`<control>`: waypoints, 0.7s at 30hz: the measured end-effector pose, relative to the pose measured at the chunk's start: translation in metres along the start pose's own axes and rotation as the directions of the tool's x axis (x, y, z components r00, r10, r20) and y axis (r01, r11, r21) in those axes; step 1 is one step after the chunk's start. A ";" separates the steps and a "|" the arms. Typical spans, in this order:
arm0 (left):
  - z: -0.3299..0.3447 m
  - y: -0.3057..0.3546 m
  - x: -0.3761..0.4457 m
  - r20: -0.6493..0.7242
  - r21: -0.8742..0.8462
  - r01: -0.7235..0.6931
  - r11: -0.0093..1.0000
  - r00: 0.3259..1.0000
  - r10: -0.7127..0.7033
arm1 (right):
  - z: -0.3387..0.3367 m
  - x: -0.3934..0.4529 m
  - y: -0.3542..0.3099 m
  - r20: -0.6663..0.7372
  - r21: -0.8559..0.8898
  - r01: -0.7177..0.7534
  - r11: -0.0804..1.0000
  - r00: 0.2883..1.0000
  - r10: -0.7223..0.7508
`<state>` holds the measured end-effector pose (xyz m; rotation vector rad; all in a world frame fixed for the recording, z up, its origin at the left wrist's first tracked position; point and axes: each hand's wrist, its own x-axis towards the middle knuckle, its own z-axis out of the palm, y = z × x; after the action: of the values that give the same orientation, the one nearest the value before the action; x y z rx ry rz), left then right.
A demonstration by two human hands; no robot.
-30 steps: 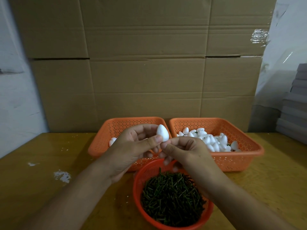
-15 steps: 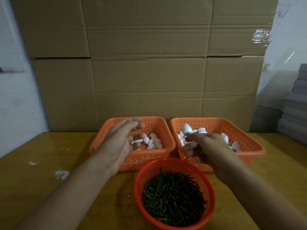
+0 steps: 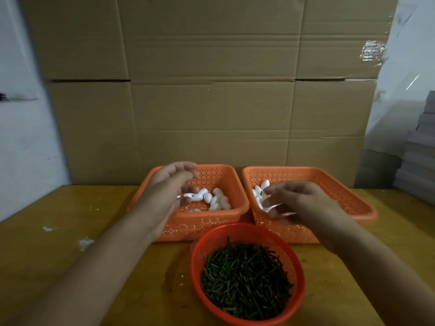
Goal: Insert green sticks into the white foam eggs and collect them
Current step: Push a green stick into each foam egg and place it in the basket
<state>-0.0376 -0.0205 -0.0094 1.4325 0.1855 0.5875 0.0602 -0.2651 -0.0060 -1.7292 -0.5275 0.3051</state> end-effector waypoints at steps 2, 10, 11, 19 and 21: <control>-0.008 0.001 0.006 -0.016 0.199 -0.048 0.979 0.999 0.052 | 0.008 -0.005 0.000 0.202 -0.192 0.028 0.981 0.979 0.011; -0.036 -0.001 0.059 0.150 0.918 -0.079 0.388 0.977 -0.155 | 0.033 -0.023 0.006 0.604 -0.729 0.458 0.509 0.781 0.162; -0.037 -0.002 0.066 0.156 0.955 -0.087 0.284 0.961 -0.230 | 0.035 -0.024 0.006 0.610 -0.733 0.470 0.491 0.774 0.169; -0.029 -0.017 0.087 0.054 0.922 -0.299 -0.245 0.727 -0.685 | 0.034 -0.023 0.005 0.622 -0.731 0.476 0.489 0.759 0.191; -0.027 -0.019 0.088 0.082 0.924 -0.317 -0.212 0.708 -0.702 | 0.034 -0.023 0.006 0.621 -0.734 0.478 0.483 0.760 0.192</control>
<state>0.0294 0.0453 -0.0118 3.0691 0.3953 -0.8659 0.0256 -0.2486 -0.0214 -2.5479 -1.5843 0.5696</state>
